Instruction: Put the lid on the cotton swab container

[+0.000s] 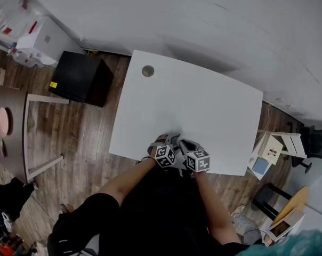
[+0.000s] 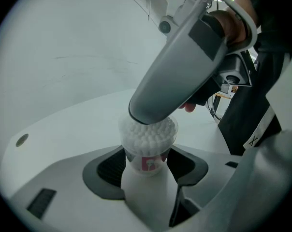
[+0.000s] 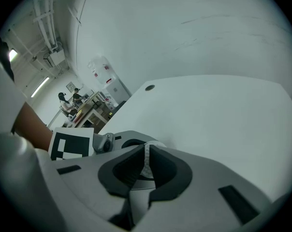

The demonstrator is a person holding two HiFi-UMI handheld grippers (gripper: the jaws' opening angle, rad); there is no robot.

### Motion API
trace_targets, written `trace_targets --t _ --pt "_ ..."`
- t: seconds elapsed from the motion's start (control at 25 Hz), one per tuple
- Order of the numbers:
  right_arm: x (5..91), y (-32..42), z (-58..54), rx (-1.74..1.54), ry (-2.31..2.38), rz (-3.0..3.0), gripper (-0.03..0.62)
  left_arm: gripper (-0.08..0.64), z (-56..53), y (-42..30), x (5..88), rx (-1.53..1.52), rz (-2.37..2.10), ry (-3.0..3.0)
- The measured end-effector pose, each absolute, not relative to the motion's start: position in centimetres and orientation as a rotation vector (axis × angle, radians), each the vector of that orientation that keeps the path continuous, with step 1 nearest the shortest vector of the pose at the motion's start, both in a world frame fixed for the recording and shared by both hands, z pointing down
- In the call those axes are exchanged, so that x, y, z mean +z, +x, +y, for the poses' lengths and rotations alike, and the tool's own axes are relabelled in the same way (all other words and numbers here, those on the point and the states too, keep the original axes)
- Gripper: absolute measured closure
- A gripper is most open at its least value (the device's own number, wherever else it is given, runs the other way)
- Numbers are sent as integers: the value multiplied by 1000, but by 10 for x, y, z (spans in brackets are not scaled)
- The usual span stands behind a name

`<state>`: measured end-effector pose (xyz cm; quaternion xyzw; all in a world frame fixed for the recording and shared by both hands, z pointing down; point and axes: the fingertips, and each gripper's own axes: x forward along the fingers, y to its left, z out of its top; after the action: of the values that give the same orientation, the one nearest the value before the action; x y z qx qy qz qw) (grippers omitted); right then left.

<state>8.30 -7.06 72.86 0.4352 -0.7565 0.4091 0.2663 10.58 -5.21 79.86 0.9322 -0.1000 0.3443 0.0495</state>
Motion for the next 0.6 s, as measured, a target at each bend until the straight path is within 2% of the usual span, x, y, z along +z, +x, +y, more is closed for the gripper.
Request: trace_targets --t 0.6 --pt "724 79 -74 998 1242 -2067 545 290 -51 105 801 1059 -232 2784"
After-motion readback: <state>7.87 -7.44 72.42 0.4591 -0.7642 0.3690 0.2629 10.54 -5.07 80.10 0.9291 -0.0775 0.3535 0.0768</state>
